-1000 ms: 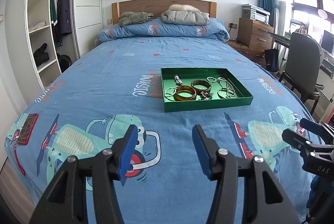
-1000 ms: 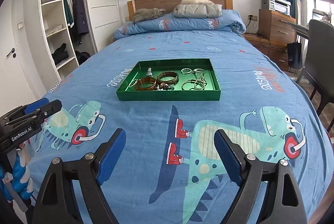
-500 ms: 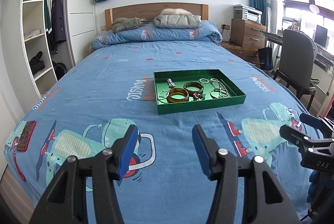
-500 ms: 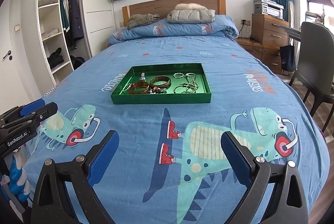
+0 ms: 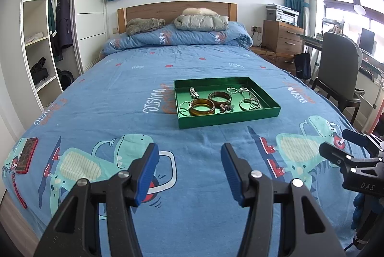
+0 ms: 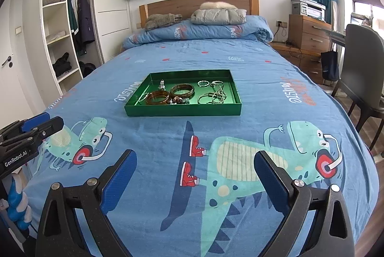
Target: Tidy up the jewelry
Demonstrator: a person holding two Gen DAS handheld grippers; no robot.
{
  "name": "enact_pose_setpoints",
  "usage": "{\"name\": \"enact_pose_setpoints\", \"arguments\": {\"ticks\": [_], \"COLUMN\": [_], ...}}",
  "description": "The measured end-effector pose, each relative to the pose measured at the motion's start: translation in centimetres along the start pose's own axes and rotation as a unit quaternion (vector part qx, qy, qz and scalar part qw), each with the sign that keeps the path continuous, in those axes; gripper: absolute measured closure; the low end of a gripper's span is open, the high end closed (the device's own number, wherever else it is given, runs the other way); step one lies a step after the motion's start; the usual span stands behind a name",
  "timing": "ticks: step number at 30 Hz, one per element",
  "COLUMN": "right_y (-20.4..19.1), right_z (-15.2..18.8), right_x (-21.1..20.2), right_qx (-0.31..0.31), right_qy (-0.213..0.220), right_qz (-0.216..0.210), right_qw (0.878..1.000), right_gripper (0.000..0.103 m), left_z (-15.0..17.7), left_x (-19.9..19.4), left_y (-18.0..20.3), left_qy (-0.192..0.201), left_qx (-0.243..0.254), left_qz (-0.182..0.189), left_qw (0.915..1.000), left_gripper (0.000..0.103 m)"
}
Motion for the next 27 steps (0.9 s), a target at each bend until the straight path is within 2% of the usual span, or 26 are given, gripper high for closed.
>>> {"name": "enact_pose_setpoints", "arguments": {"ticks": [9, 27], "right_y": [0.9, 1.5], "right_z": [0.0, 0.1], "right_x": [0.5, 1.1], "right_qx": [0.000, 0.004], "right_qy": [0.001, -0.004], "right_qz": [0.015, 0.020], "right_qw": [1.000, 1.000], "right_gripper": [0.001, 0.001], "left_z": [0.0, 0.1], "left_x": [0.1, 0.2], "left_y": [-0.2, -0.3], "left_qy": [0.000, -0.001], "left_qx": [0.000, -0.001], "left_qz": [0.000, 0.000], "left_qw": [1.0000, 1.0000], "left_gripper": [0.051, 0.051]}}
Point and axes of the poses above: each gripper's, at about its wrist camera, not at the fingertips, and x roughly the way its jaws point, y to its right, z to its underside, the point moved 8 cm from there along x, roughly the way its jaws point, and after that the axes turned 11 degrees about z, right-handed, at the moved point
